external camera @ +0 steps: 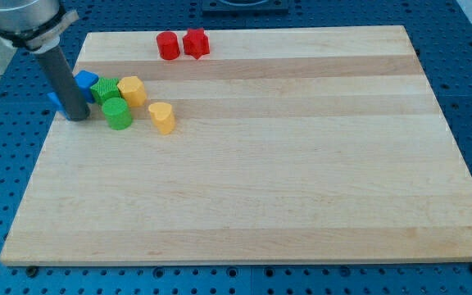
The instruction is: Push the triangle to the left of the cube
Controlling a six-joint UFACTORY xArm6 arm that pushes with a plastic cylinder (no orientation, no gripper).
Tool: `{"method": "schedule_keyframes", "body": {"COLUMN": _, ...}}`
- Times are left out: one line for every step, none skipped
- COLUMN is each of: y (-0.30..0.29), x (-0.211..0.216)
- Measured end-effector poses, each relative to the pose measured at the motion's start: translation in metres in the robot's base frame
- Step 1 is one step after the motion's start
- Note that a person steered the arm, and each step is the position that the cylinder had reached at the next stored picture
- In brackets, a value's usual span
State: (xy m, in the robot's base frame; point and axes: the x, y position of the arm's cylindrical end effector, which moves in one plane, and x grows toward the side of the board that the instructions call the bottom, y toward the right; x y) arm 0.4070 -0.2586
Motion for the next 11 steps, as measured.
{"method": "schedule_keyframes", "body": {"y": 0.001, "x": 0.002}}
{"method": "schedule_keyframes", "body": {"y": 0.001, "x": 0.009}}
{"method": "schedule_keyframes", "body": {"y": -0.003, "x": 0.024}}
{"method": "schedule_keyframes", "body": {"y": -0.026, "x": 0.021}}
{"method": "schedule_keyframes", "body": {"y": -0.025, "x": 0.012}}
{"method": "schedule_keyframes", "body": {"y": -0.025, "x": -0.012}}
{"method": "schedule_keyframes", "body": {"y": -0.025, "x": -0.023}}
{"method": "schedule_keyframes", "body": {"y": -0.026, "x": -0.022}}
{"method": "schedule_keyframes", "body": {"y": -0.046, "x": -0.017}}
{"method": "schedule_keyframes", "body": {"y": -0.046, "x": -0.017}}
{"method": "schedule_keyframes", "body": {"y": -0.044, "x": -0.024}}
